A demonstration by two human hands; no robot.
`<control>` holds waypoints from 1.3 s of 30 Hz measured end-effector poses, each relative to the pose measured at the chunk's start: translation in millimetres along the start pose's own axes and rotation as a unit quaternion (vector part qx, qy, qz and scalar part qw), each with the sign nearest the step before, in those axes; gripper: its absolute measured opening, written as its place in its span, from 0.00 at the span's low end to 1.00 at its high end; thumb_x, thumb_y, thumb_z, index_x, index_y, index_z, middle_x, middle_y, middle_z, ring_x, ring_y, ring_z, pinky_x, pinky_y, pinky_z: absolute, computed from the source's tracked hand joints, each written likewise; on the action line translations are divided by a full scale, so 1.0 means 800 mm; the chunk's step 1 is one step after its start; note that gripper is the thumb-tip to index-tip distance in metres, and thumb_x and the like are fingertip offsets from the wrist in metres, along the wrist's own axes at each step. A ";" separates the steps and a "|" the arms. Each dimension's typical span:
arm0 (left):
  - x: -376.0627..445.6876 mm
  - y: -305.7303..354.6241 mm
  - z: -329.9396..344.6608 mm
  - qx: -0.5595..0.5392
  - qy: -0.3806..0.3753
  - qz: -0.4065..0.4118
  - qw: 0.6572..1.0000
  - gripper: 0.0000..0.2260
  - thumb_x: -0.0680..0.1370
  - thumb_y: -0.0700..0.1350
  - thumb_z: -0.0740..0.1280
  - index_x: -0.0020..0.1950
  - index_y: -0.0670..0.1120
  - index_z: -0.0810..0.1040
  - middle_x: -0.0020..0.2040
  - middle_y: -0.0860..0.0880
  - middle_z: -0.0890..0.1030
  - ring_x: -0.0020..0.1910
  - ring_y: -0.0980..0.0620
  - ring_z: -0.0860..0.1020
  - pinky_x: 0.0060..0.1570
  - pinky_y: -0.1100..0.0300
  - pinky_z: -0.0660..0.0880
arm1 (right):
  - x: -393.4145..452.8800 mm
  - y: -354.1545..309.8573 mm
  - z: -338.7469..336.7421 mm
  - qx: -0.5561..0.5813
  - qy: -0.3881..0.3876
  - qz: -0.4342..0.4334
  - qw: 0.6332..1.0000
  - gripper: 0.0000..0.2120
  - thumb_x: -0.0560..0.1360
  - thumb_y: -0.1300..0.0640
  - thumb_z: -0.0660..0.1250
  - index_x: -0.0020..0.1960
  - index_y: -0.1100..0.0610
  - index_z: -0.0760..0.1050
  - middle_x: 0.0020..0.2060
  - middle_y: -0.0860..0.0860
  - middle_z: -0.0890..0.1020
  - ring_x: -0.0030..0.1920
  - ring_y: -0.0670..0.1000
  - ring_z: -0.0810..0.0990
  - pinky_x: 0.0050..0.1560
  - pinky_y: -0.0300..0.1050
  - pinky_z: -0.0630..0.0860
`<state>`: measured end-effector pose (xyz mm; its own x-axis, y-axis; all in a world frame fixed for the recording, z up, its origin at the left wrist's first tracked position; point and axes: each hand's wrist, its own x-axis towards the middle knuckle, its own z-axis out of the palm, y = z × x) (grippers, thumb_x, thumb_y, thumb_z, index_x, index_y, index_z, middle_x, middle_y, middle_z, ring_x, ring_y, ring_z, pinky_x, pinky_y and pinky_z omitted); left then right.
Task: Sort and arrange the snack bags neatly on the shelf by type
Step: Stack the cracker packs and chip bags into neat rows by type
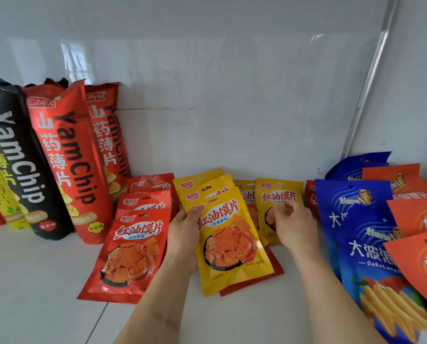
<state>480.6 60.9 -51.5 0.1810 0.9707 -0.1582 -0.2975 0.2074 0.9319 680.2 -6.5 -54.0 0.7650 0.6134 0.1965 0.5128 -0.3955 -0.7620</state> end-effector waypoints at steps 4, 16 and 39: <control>0.004 -0.002 -0.002 -0.003 0.002 -0.007 1.000 0.07 0.84 0.48 0.64 0.54 0.52 0.82 0.44 0.49 0.88 0.44 0.46 0.87 0.50 0.45 0.83 | 0.007 0.014 0.010 -0.100 -0.017 0.050 0.994 0.32 0.78 0.37 0.60 0.76 0.52 0.62 0.73 0.57 0.66 0.73 0.63 0.63 0.71 0.63 0.62; 0.012 -0.010 0.001 0.007 0.008 -0.010 1.000 0.08 0.83 0.50 0.64 0.56 0.54 0.82 0.47 0.50 0.88 0.47 0.45 0.86 0.54 0.39 0.81 | 0.014 0.023 0.007 -0.096 0.003 0.069 0.993 0.37 0.73 0.35 0.67 0.72 0.59 0.65 0.65 0.59 0.74 0.64 0.61 0.74 0.48 0.50 0.71; 0.015 0.012 -0.010 -0.067 0.007 0.029 0.997 0.07 0.83 0.50 0.65 0.56 0.54 0.82 0.51 0.48 0.87 0.51 0.44 0.86 0.57 0.38 0.80 | -0.013 -0.025 -0.039 0.151 -0.082 -0.112 0.979 0.17 0.73 0.53 0.74 0.59 0.44 0.77 0.46 0.43 0.85 0.47 0.43 0.83 0.53 0.49 0.79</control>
<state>472.7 75.7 -46.8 0.1467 0.9829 -0.1113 -0.4298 0.1647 0.8878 674.2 -26.5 -21.5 0.5619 0.7722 0.2965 0.5028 -0.0343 -0.8637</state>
